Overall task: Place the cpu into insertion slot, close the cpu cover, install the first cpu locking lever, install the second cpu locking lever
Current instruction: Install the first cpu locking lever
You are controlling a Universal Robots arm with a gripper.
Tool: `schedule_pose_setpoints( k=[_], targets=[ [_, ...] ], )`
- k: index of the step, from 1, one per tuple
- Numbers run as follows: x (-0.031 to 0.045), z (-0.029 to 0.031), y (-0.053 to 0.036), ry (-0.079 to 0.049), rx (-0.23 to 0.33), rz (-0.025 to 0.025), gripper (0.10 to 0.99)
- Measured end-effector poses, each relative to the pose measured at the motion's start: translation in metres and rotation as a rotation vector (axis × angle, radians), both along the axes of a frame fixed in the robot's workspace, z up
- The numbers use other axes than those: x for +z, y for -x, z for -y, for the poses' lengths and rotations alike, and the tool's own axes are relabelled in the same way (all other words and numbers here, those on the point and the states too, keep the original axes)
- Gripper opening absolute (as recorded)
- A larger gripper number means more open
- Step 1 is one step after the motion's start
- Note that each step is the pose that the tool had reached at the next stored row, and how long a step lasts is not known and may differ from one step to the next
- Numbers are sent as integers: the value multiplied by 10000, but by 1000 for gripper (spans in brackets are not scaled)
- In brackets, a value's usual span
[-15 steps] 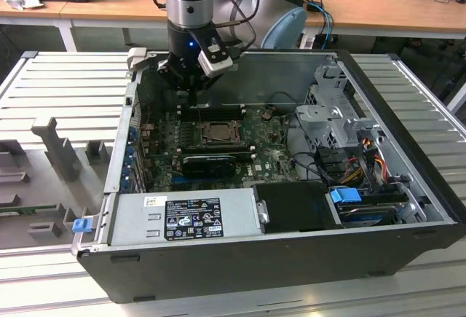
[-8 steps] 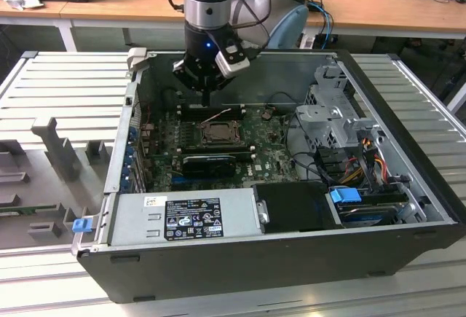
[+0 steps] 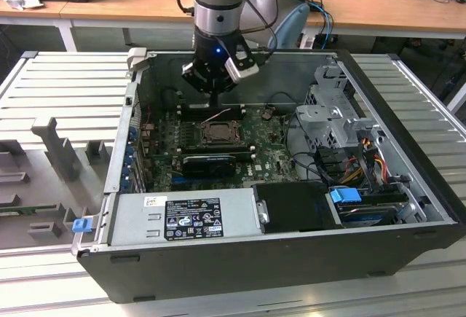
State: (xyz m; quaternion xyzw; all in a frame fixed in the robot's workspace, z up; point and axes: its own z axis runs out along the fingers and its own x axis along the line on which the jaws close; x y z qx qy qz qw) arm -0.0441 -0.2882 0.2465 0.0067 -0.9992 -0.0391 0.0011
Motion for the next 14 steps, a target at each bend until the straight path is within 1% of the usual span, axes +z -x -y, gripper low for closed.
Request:
schedule_pose_setpoints(
  k=[2,6,7,8,9,10,11,13,14],
  targets=[
    [-41,14,-24,-75,-11,0,106],
    [-101,14,-78,-145,-27,0,106],
    [-104,13,-80,-177,-28,-2,106],
    [-107,13,-82,-244,-27,-2,106],
    [-109,12,-83,-406,-24,0,106],
    [-114,12,-84,-467,-20,-1,106],
    [-141,12,-84,-473,-3,0,106],
    [-166,12,-90,-470,94,0,106],
    [-174,12,-94,-445,130,0,106]
  ],
)
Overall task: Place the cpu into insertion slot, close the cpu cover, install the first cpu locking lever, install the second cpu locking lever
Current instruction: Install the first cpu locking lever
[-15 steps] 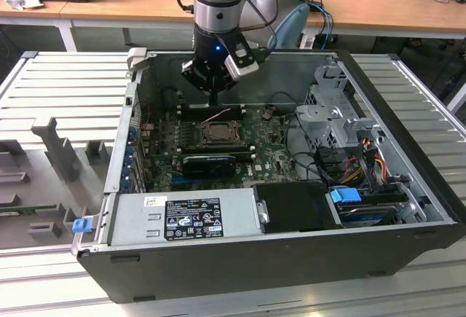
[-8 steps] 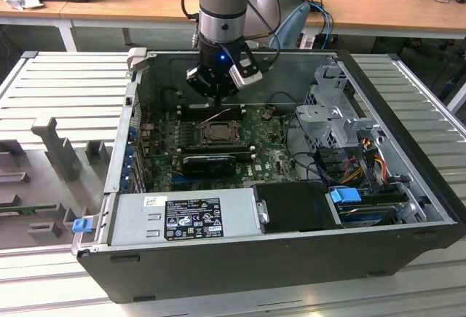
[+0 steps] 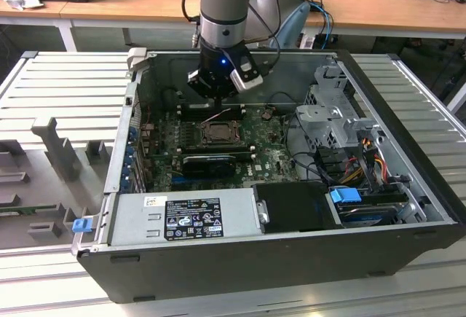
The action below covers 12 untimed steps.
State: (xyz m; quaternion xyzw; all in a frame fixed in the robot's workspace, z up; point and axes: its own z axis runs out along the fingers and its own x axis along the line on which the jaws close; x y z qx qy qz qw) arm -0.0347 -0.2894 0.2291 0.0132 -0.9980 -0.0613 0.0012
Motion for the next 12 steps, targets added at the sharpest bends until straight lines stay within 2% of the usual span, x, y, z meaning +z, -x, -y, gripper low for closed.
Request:
schedule_pose_setpoints(
  k=[9,12],
  targets=[
    [-50,0,-100,13,1,0,106],
    [-96,0,-135,13,0,1,106]
  ],
)
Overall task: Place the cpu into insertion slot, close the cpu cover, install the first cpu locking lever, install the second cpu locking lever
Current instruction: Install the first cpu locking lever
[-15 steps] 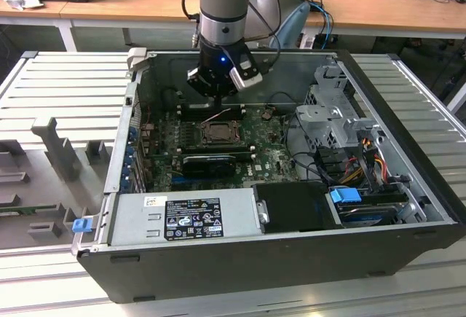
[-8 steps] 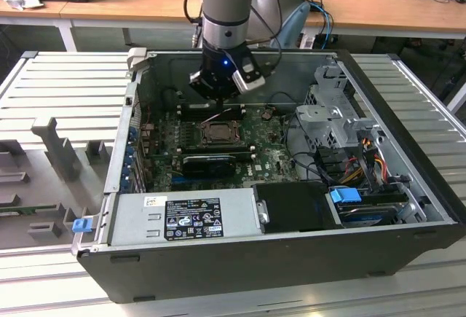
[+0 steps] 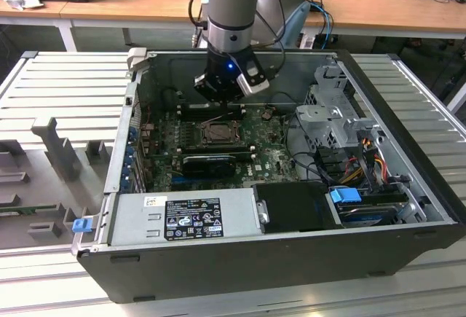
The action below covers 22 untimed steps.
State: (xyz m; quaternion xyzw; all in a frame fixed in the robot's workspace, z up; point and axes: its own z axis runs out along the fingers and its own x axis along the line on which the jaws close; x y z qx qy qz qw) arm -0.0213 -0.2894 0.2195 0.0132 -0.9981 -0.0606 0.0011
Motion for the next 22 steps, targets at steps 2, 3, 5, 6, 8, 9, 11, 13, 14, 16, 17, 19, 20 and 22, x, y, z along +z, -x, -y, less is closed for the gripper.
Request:
schedule_pose_setpoints(
  k=[2,3,5,6,8,9,11,13,14,16,17,19,20,22],
  targets=[
    [-18,0,-30,0,2,0,106],
    [-27,0,-35,0,2,-1,106],
    [-46,0,-41,0,0,0,106],
    [-56,0,-43,0,0,0,106],
    [-69,0,-45,1,1,-1,106],
    [-79,0,-46,4,0,1,106],
    [-89,0,-48,33,0,0,106],
    [-101,0,-50,69,0,0,106],
    [-104,0,-51,82,1,-1,106],
    [-112,0,-53,103,0,-1,106],
    [-116,0,-55,114,1,-1,106],
    [-126,0,-57,137,0,0,106],
    [-133,0,-57,148,0,-1,106],
    [-145,0,-58,166,2,-1,106]
  ],
)
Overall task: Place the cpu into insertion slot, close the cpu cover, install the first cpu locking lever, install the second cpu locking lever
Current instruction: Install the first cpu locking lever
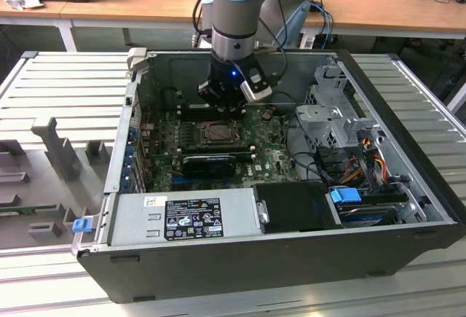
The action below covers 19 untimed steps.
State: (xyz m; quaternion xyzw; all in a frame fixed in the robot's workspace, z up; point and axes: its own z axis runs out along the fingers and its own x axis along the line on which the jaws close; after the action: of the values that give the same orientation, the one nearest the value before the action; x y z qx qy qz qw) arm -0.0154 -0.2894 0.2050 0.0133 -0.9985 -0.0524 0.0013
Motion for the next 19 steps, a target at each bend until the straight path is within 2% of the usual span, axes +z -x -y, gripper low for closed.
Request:
schedule_pose_setpoints(
  k=[19],
  targets=[
    [-48,11,0,5,-1,1,106]
  ],
)
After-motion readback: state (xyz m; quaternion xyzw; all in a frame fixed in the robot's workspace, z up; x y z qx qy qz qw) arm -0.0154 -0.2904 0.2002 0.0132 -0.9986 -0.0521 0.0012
